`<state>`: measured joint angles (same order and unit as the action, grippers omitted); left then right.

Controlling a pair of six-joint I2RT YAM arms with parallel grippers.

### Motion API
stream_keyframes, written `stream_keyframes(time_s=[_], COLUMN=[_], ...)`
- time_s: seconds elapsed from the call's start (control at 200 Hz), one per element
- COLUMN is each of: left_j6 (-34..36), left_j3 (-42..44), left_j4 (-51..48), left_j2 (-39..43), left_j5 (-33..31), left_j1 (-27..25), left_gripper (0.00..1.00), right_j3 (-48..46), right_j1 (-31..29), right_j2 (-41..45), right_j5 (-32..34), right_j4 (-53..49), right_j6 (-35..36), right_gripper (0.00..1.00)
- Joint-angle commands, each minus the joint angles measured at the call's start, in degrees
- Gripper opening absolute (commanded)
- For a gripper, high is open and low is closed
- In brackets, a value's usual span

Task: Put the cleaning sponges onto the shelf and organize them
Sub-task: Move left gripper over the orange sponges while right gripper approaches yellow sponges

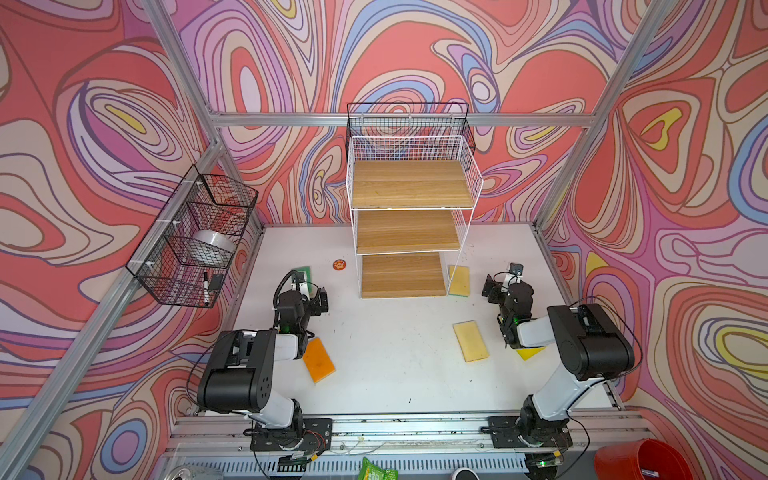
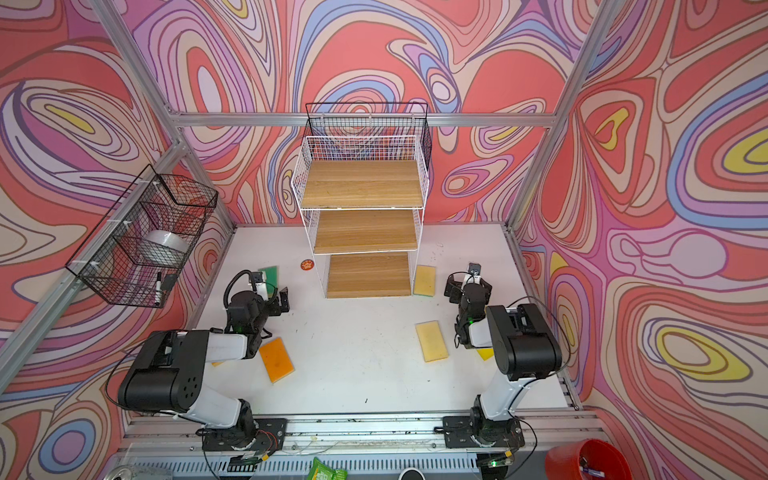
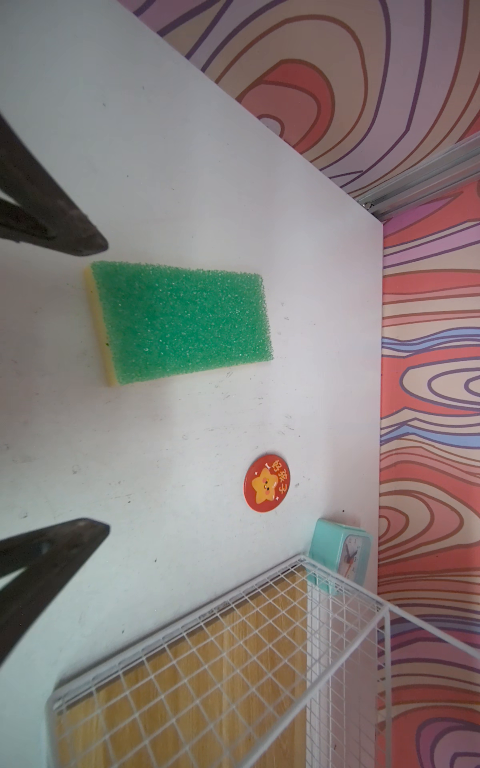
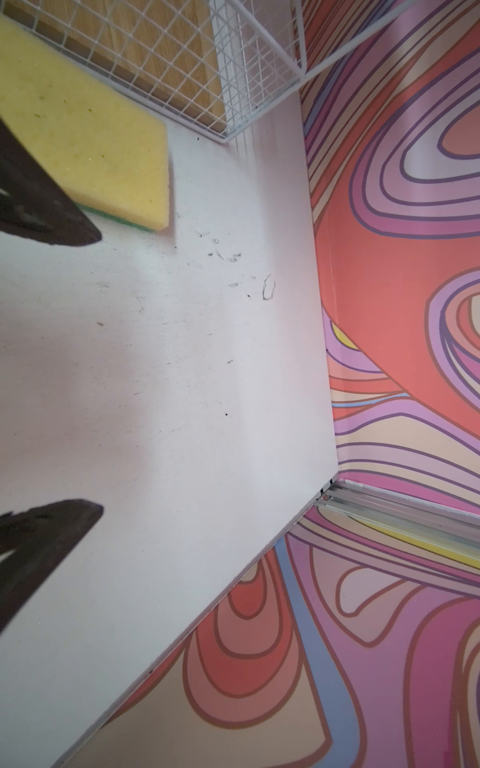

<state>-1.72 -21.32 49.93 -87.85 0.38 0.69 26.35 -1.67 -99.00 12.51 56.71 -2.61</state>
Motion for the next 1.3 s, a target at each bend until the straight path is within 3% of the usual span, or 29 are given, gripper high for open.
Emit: stream_keyframes(time_s=[0.0, 0.235, 0.376, 0.526, 0.601, 0.756, 0.881, 0.976, 1.112, 1.297], left_j6=[-0.1, 0.6, 0.5, -2.2, -5.6, -10.8, -14.1, -22.1, -32.0, -41.6], left_j3=[-0.3, -1.0, -4.5, -11.0, -15.3, -21.9, -25.2, -29.3, -33.7, -30.6], left_j4=[0.3, -4.4, -18.4, -34.6, -44.5, -59.5, -70.3, -83.6, -97.9, -101.4], left_j2=[-0.2, 4.2, 13.3, 19.8, 21.6, 25.0, 26.6, 26.0, 24.2, 26.5], left_j5=[-0.4, 0.1, 1.2, 0.6, -5.6, -10.2, -18.1, -24.9, -26.7, -28.2], left_j1=[-0.1, -0.1, -0.1, -0.5, -1.7, -7.1, -14.8, -17.2, -20.0, -26.0], left_gripper=[1.0, 1.0, 1.0, 1.0, 1.0, 1.0, 1.0, 0.95, 0.89, 0.97], right_j3=[-0.1, -2.0, 3.1, 7.4, 9.8, 14.7, 15.0, 14.4, 13.5, 10.4], right_j1=[-0.1, -0.1, -0.1, 0.0, 0.0, 0.0, 0.0, 0.0, -0.1, -1.8], right_j2=[0.7, 4.9, 13.4, 18.9, 21.9, 26.6, 31.4, 35.0, 38.1, 41.7], right_j5=[-0.4, 0.1, 3.4, 1.4, 1.7, -4.4, -11.7, -15.7, -20.8, -23.7], right_j4=[-0.3, 0.1, -19.2, -31.8, -40.0, -55.5, -61.5, -65.4, -70.7, -72.0], right_j6=[0.0, 0.1, -2.8, -5.9, -9.0, -13.1, -18.1, -20.8, -22.9, -25.7], right_gripper=[0.98, 0.98, 0.98, 0.96, 0.95, 0.95, 0.93, 0.9, 0.88, 0.94])
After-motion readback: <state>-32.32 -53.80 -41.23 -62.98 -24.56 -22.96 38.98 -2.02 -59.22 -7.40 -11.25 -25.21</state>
